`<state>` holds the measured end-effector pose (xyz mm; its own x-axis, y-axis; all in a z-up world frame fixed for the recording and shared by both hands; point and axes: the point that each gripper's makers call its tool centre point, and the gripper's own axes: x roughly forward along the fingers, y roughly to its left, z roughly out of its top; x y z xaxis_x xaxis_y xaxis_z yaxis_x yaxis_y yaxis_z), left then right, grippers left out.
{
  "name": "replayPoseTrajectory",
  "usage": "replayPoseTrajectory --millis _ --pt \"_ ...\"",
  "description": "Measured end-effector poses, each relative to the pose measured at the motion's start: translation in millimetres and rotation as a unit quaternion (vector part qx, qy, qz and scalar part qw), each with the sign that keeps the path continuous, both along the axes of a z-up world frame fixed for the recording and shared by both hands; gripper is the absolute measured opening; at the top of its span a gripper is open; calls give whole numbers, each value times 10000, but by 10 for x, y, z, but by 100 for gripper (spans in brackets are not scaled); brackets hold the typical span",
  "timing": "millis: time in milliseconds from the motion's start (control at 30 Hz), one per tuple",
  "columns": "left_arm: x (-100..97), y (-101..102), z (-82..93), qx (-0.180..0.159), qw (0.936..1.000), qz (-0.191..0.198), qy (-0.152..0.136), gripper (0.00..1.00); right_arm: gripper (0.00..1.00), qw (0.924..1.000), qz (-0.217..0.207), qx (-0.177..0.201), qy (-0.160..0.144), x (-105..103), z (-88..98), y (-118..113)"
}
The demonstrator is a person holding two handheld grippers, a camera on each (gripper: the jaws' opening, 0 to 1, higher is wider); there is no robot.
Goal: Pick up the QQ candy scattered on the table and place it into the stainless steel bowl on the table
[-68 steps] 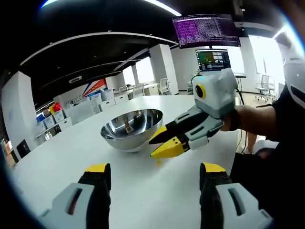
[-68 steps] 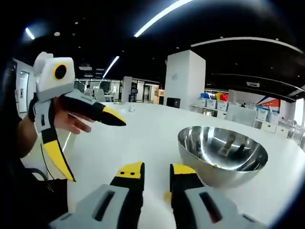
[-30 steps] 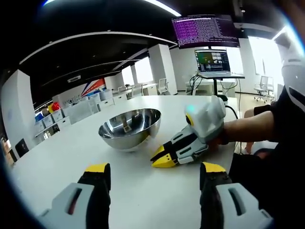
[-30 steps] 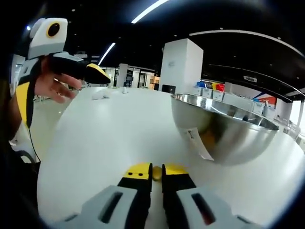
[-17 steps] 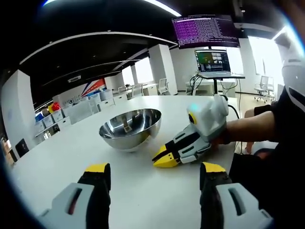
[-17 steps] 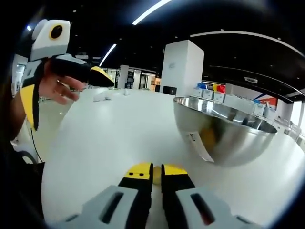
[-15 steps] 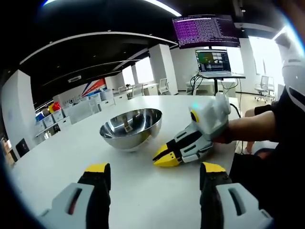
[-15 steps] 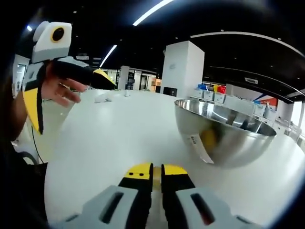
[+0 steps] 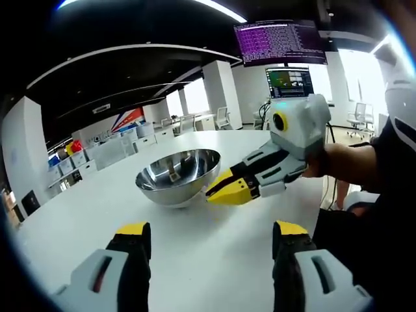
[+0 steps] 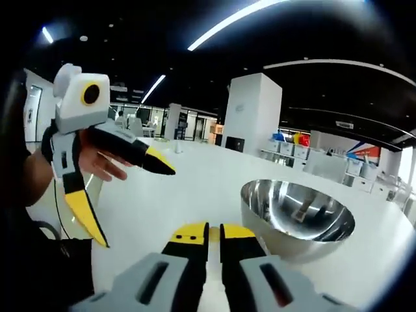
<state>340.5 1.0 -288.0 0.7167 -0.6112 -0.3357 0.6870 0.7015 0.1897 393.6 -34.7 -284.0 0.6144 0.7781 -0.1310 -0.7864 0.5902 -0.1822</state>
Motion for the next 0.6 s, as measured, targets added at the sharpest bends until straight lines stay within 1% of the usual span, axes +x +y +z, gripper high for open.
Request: replayPoseTrajectory --millis 167,267,367,467,600 --pt "-18 -24 14 7 10000 -35 -19 76 6 9994 -254 128 -185 279 230 -123" --pt "-23 -19 14 24 10000 -26 -17 76 6 9988 -377 125 -278 412 312 -169" --pt "-31 1 24 27 10000 -12 -29 76 6 9982 -474 122 -346 510 355 -198" --pt "-25 20 21 17 10000 9 -28 76 6 9977 -555 166 -344 602 377 -227" --pt "0 24 -3 35 10000 25 0 76 6 9970 -678 151 -344 737 367 -262"
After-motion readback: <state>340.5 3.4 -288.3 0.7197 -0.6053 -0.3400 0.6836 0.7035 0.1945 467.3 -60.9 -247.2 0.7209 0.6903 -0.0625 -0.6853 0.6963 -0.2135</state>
